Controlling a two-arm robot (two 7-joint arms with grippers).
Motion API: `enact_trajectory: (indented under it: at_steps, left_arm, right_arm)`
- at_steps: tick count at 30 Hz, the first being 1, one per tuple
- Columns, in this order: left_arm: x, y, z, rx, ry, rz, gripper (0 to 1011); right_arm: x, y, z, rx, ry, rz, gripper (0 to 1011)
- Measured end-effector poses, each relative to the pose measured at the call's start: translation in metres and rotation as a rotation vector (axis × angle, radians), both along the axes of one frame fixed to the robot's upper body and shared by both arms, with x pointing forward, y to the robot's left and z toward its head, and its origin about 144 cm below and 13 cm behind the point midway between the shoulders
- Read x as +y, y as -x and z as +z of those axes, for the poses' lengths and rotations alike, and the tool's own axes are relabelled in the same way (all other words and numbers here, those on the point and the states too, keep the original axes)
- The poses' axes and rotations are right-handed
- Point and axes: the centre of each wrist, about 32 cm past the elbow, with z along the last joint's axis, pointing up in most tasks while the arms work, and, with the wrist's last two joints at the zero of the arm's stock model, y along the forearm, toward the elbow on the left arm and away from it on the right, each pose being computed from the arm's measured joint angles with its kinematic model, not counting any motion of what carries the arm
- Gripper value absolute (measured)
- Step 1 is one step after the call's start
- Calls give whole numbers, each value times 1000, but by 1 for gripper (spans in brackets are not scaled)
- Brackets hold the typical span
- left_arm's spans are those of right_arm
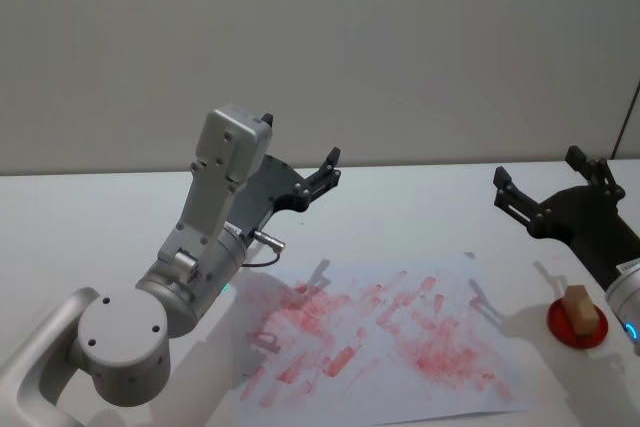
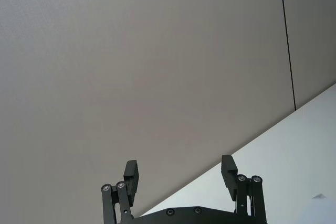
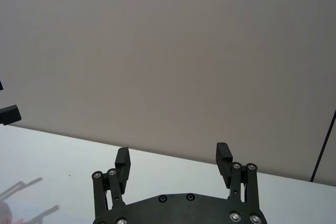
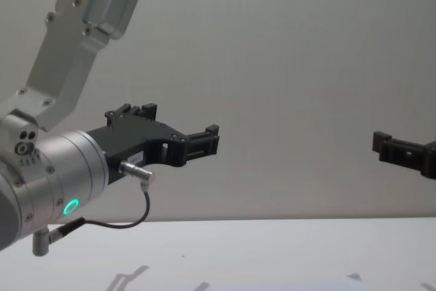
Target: Use the one hand to pick up the stamp and affix it onto the A4 paper.
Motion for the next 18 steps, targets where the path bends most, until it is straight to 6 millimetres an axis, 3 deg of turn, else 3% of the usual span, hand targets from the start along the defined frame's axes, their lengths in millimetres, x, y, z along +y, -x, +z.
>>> enact_trajectory:
  at_steps: [18]
  left_arm:
    - [0, 0, 0, 0, 0, 0, 1001]
  right_arm:
    - [0, 0, 0, 0, 0, 0, 1001]
